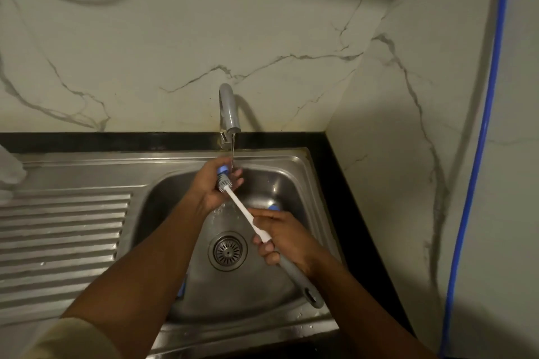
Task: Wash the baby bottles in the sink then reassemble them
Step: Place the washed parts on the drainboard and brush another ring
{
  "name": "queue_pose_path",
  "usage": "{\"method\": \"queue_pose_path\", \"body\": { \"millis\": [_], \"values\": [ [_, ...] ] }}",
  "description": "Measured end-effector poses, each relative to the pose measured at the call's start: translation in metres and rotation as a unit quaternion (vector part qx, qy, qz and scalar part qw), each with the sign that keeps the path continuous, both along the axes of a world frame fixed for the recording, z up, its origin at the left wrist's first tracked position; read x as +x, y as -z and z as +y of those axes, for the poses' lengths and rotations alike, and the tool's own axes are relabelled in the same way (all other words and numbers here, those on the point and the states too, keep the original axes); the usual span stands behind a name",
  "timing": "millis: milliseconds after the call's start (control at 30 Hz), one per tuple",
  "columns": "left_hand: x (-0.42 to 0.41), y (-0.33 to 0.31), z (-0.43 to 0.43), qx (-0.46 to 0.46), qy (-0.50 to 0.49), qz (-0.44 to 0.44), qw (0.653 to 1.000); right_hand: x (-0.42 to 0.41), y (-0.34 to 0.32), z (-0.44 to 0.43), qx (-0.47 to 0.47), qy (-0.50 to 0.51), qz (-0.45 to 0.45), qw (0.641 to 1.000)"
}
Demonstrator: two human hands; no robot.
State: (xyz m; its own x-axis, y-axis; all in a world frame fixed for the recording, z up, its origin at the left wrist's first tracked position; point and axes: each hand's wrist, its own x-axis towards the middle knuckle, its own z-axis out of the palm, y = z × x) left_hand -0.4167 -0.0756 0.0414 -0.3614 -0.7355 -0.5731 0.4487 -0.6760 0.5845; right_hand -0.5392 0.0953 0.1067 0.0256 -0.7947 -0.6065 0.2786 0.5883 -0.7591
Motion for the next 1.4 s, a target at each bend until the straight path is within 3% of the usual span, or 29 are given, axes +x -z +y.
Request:
{"method": "queue_pose_path", "body": {
  "millis": [67,100,167,200,233,267,300,367,433,467,500,533,567,633,667,700,767,867,967,1033,1067,1100,1167,1200,1233,1267,1300,1367,1400],
  "values": [
    [-0.01,-0.001,0.0,0.006,-0.028,0.043,0.999,0.002,0.001,0.004,-0.034,-0.022,0.102,0.994],
    [-0.015,-0.004,0.003,0.005,-0.031,0.045,0.998,0.003,0.001,0.004,-0.059,-0.07,0.257,0.962],
    [-0.023,-0.009,0.003,0.009,-0.032,0.044,0.999,0.0,0.002,0.002,-0.097,-0.207,0.567,0.792],
    [-0.026,-0.012,0.002,0.016,-0.024,0.043,0.999,-0.002,0.005,0.001,-0.088,-0.234,0.636,0.73],
    [-0.028,-0.014,0.001,0.025,-0.015,0.04,0.999,0.0,0.007,0.002,-0.088,-0.223,0.649,0.722],
    [-0.028,-0.016,0.0,0.032,-0.008,0.044,0.999,0.001,0.008,0.003,-0.101,-0.207,0.626,0.745],
    [-0.026,-0.017,0.0,0.033,-0.007,0.043,0.998,-0.001,0.009,0.003,-0.122,-0.159,0.543,0.815],
    [-0.018,-0.014,0.0,0.038,-0.005,0.062,0.997,-0.008,0.003,0.0,-0.065,-0.021,0.223,0.972],
    [-0.008,-0.012,0.001,0.033,-0.001,0.113,0.993,-0.014,-0.004,-0.001,-0.015,0.026,0.011,0.999],
    [-0.006,-0.011,0.001,0.03,0.003,0.13,0.991,-0.016,-0.005,0.0,-0.008,0.022,-0.008,1.0],
    [-0.007,-0.011,0.002,0.031,0.007,0.125,0.992,-0.015,-0.005,0.0,-0.016,0.011,0.021,1.0],
    [-0.01,-0.011,0.005,0.033,0.008,0.113,0.993,-0.011,-0.005,0.001,-0.037,-0.015,0.128,0.991],
    [-0.014,-0.01,0.006,0.029,0.002,0.082,0.996,-0.008,-0.003,0.0,-0.066,-0.067,0.296,0.95],
    [-0.022,-0.008,0.007,0.006,-0.03,0.01,0.999,0.001,0.004,-0.002,-0.113,-0.2,0.594,0.771],
    [-0.025,-0.009,0.007,-0.013,-0.047,-0.023,0.999,0.006,0.006,-0.003,-0.106,-0.214,0.66,0.712],
    [-0.027,-0.009,0.007,-0.026,-0.061,-0.043,0.997,0.008,0.007,-0.004,-0.1,-0.198,0.673,0.705],
    [-0.026,-0.007,0.008,-0.034,-0.073,-0.049,0.996,0.004,0.005,-0.006,-0.124,-0.159,0.597,0.776],
    [-0.013,-0.007,0.009,-0.037,-0.024,-0.024,0.999,-0.012,-0.003,-0.004,-0.091,-0.052,0.259,0.96],
    [-0.001,-0.009,0.002,0.016,-0.004,0.078,0.997,-0.013,-0.01,-0.004,-0.005,-0.015,0.001,1.0],
    [-0.002,-0.011,0.002,0.019,0.007,0.077,0.997,-0.012,-0.007,-0.002,-0.021,-0.023,0.053,0.998],
    [-0.003,-0.008,0.001,0.01,0.006,0.057,0.998,-0.009,-0.006,-0.002,-0.047,-0.057,0.181,0.981],
    [-0.006,-0.005,0.001,0.0,-0.004,0.032,0.999,-0.009,-0.003,-0.004,-0.075,-0.105,0.352,0.927],
    [-0.013,-0.002,0.002,-0.008,-0.041,0.007,0.999,-0.003,0.003,-0.007,-0.088,-0.206,0.605,0.764],
    [-0.016,-0.002,0.003,-0.01,-0.056,0.009,0.998,0.003,0.006,-0.007,-0.077,-0.217,0.65,0.724],
    [-0.02,-0.004,0.004,-0.011,-0.064,0.016,0.998,0.009,0.006,-0.005,-0.079,-0.215,0.658,0.717],
    [-0.02,-0.004,0.005,-0.009,-0.066,0.024,0.998,0.012,0.005,-0.004,-0.092,-0.209,0.632,0.741],
    [-0.018,-0.004,0.007,-0.006,-0.06,0.032,0.998,0.008,0.002,-0.006,-0.12,-0.174,0.566,0.797],
    [-0.007,-0.002,0.01,0.003,-0.036,0.063,0.997,-0.003,-0.008,-0.007,-0.071,-0.065,0.277,0.956],
    [-0.001,-0.003,0.011,0.008,-0.026,0.09,0.996,-0.006,-0.014,-0.009,-0.021,-0.028,0.121,0.992]
  ]
}}
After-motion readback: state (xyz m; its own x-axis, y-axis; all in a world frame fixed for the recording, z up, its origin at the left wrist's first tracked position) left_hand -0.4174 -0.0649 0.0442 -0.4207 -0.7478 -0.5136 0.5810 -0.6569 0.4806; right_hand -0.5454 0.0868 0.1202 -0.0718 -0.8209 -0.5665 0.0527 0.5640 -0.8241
